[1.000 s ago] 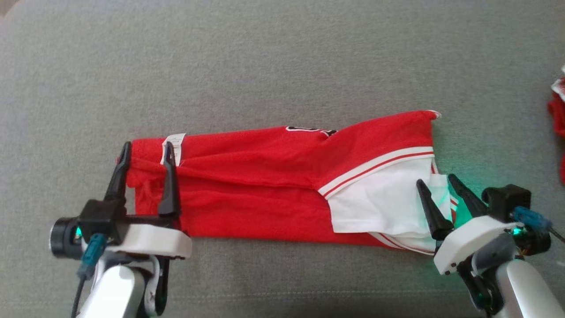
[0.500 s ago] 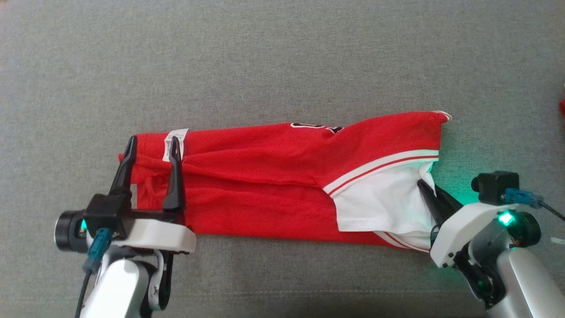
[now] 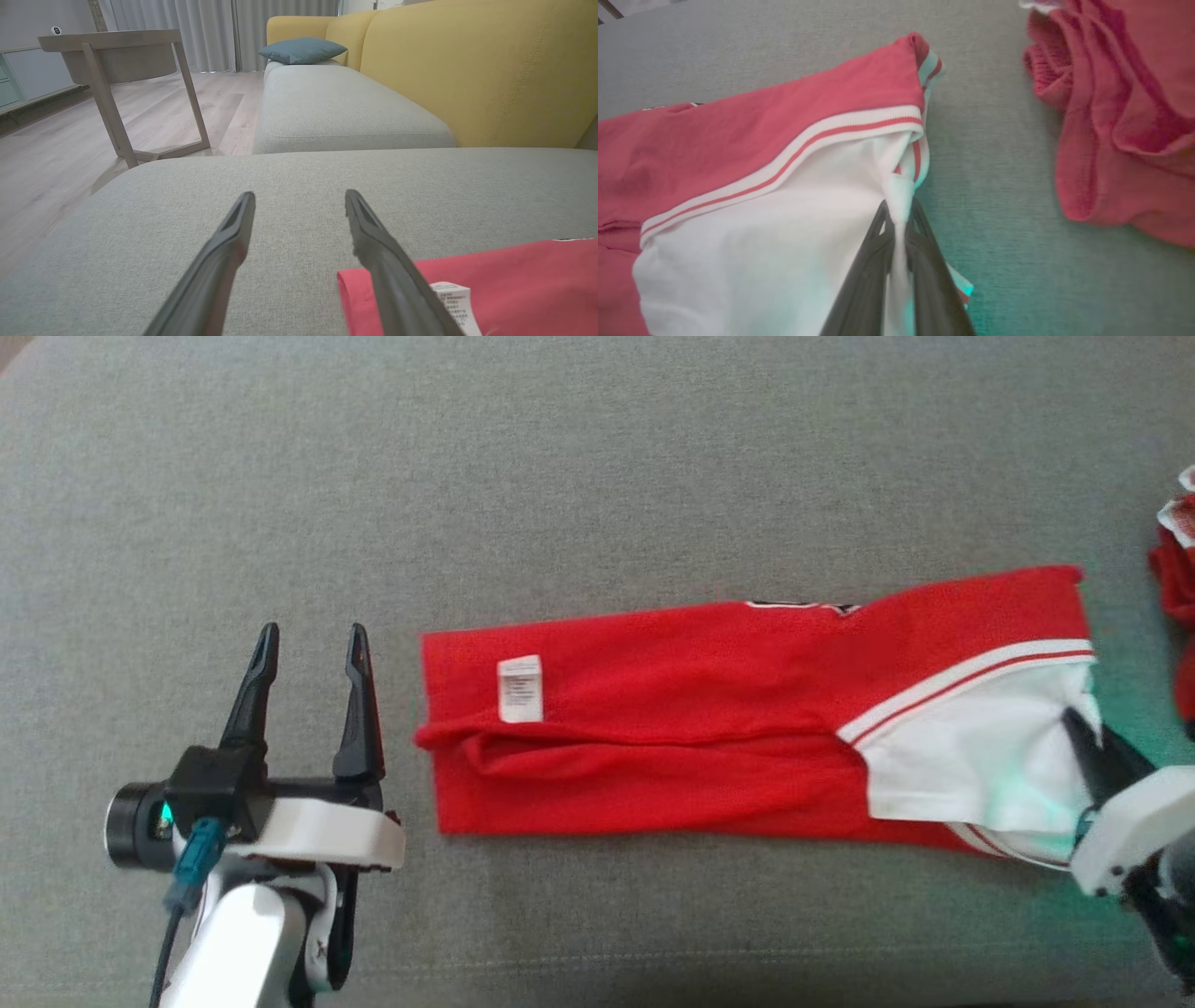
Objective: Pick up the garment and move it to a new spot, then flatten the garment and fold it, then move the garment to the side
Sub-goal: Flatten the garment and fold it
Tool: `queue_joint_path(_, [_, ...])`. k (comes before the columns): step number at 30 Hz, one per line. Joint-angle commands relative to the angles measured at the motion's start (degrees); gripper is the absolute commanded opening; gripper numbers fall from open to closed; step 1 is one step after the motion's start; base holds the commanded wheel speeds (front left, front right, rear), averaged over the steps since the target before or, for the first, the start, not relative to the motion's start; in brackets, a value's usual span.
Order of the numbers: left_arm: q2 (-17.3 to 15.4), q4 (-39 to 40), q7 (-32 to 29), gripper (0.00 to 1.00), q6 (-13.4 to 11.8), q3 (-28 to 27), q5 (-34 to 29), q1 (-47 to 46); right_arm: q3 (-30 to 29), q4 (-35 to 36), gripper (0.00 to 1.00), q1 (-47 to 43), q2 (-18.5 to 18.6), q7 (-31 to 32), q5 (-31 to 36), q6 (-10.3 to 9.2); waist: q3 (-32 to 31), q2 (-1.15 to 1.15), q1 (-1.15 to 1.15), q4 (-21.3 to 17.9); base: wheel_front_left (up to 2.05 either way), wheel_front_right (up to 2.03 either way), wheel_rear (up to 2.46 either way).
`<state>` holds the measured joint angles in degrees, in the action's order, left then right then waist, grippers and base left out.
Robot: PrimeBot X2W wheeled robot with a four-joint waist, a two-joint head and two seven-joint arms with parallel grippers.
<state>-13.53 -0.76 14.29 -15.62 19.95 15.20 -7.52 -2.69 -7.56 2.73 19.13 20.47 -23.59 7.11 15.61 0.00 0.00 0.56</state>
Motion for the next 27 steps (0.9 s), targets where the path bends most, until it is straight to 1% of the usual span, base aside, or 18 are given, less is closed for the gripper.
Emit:
queue_joint_path(1, [-0.7, 1.6, 0.7, 1.00, 0.1, -2.2, -0.7, -1.1, -0.1, 2.4, 0.00, -0.3, 2.0, 0.2, 0.4, 0.37, -0.3, 0.00, 0.00, -0.1, 0.00, 0.00, 0.00])
queue_joint_path(5, [-0.7, 1.5, 0.7, 1.00, 0.0, -2.3, -0.7, -0.7, -1.1, 6.0, 0.00, -0.6, 3.0, 1.6, 0.9, 0.37, -1.3, 0.00, 0.00, -0.5, 0.00, 0.00, 0.00])
queue_joint_path(8, [-0.6, 1.5, 0.7, 1.00, 0.1, -2.3, -0.7, -0.3, 0.6, 11.4, 0.00, 0.2, 3.2, 3.5, 2.0, 0.37, -2.2, 0.00, 0.00, -0.8, 0.00, 0.00, 0.00])
queue_joint_path(12, [-0.5, 1.7, 0.7, 1.00, 0.4, -2.3, -0.1, 0.0, 6.4, 18.9, 0.00, 3.1, 3.2, 6.7, 2.9, 0.37, -3.0, 0.00, 0.00, -1.1, 0.00, 0.00, 0.00])
queue_joint_path(16, [-0.8, 1.8, 0.7, 1.00, 0.5, -2.2, -0.2, -0.2, 16.0, 22.4, 0.00, 8.4, 2.2, 8.3, 2.1, 0.37, -3.2, 0.00, 0.00, -1.0, 0.00, 0.00, 0.00])
queue_joint_path(19, [-0.8, 1.9, 0.7, 1.00, 0.4, -2.0, -0.3, -0.6, 24.3, 21.2, 0.00, 12.6, -0.2, 7.9, 0.6, 0.37, -3.1, 0.00, 0.00, -0.3, 0.00, 0.00, 0.00])
queue_joint_path(20, [-0.8, 1.9, 0.7, 1.00, 0.4, -2.0, -0.3, -0.6, 24.3, 21.2, 0.00, 12.6, -0.2, 7.9, 0.6, 0.37, -3.1, 0.00, 0.00, -0.3, 0.00, 0.00, 0.00])
queue_joint_path(24, [-0.5, 1.9, 0.7, 1.00, 0.5, -1.5, -0.4, -1.1, 33.6, 15.8, 0.00, 16.6, -5.7, 5.5, -1.8, 0.37, -2.6, 0.00, 0.00, 1.2, 0.00, 0.00, 0.00])
queue_joint_path(27, [-0.2, 1.7, 0.7, 1.00, 0.7, -1.2, -0.3, -1.6, 38.3, 10.3, 0.00, 18.8, -10.1, 2.4, -3.4, 0.37, -2.1, 0.00, 0.00, 2.3, 0.00, 0.00, 0.00])
